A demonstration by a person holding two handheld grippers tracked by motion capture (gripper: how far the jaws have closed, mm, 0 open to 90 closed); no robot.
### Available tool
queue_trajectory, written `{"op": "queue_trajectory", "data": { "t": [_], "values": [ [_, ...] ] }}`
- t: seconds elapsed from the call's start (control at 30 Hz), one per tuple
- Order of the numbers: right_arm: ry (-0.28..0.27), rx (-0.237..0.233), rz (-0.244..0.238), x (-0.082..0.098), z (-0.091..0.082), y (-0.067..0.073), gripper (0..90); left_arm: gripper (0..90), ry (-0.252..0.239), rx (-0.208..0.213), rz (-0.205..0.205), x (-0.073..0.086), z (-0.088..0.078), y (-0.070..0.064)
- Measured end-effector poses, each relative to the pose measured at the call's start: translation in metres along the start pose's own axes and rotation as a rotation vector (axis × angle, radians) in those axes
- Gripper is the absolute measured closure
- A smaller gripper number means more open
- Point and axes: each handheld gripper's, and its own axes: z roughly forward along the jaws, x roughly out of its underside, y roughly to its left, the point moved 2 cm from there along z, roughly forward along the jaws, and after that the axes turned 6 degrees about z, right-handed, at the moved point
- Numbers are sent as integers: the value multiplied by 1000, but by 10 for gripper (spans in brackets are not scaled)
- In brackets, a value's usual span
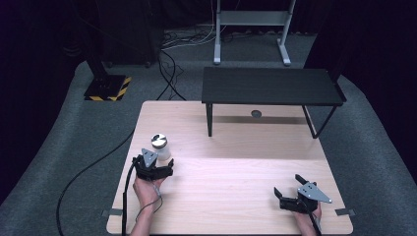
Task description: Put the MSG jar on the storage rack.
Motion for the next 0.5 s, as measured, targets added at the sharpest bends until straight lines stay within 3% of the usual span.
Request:
{"op": "queue_trajectory", "data": {
  "t": [0.3,0.4,0.43,0.47,0.5],
  "values": [
    [1,4,1,0,0,0,0,0,-12,-11,6,-6,25,4],
    [0,3,-1,0,0,0,0,0,-40,-26,-22,-2,32,5],
    [-1,4,-1,0,0,0,0,0,-46,-17,-59,3,39,9],
    [-2,4,-2,0,0,0,0,53,-51,16,-74,7,43,16],
    [-2,4,-1,0,0,0,0,260,-51,6,-53,11,46,17]
  ]
}}
